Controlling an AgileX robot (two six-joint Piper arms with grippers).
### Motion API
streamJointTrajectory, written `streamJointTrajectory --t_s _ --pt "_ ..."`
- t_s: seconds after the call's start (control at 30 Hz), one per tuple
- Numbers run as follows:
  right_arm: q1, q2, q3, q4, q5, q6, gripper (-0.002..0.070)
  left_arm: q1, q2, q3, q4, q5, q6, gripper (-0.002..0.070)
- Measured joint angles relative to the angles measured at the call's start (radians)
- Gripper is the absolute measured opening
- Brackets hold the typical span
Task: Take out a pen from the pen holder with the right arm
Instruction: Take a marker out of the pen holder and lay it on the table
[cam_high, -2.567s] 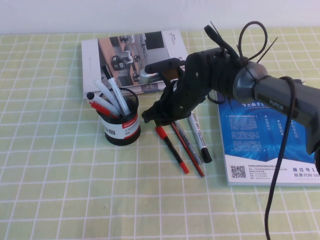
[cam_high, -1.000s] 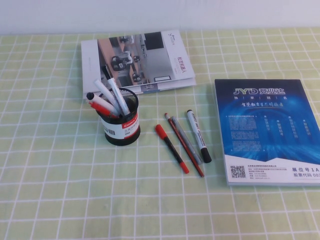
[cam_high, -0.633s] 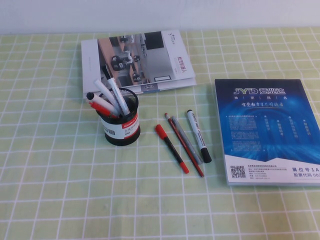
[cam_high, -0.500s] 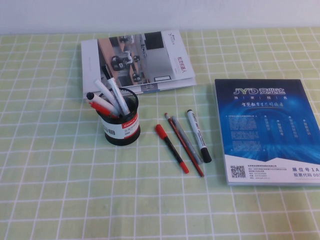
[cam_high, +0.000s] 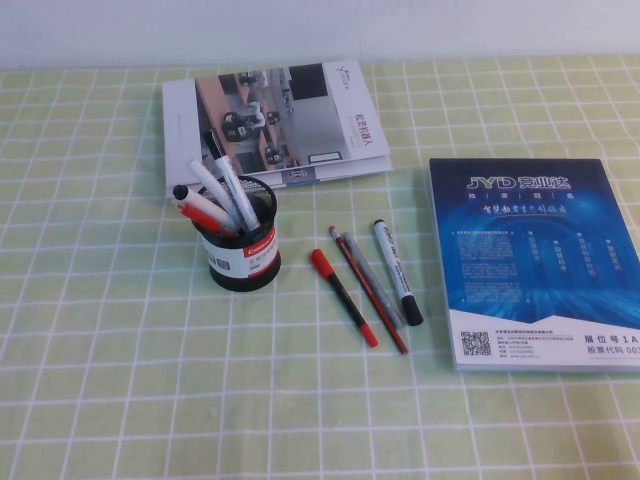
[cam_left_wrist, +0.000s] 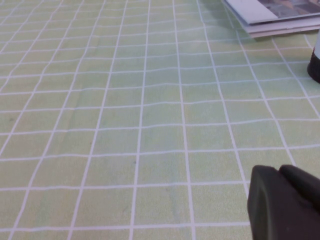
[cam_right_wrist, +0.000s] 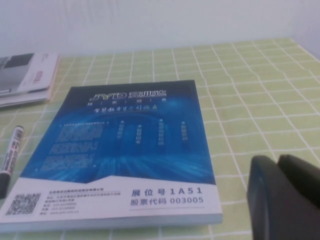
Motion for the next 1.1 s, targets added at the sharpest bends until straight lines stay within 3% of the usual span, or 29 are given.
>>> streamJointTrajectory --t_s 0.6,1.1 --pt "0.0 0.0 0.0 0.046 0.177 -0.041 -0.0012 0.0 0.0 0.0 0.0 0.0 0.0 -0.0005" --pt "0.0 0.0 0.0 0.088 0.183 -0.104 -0.0013 0.0 0.0 0.0 0.0 0.0 0.0 -0.0005"
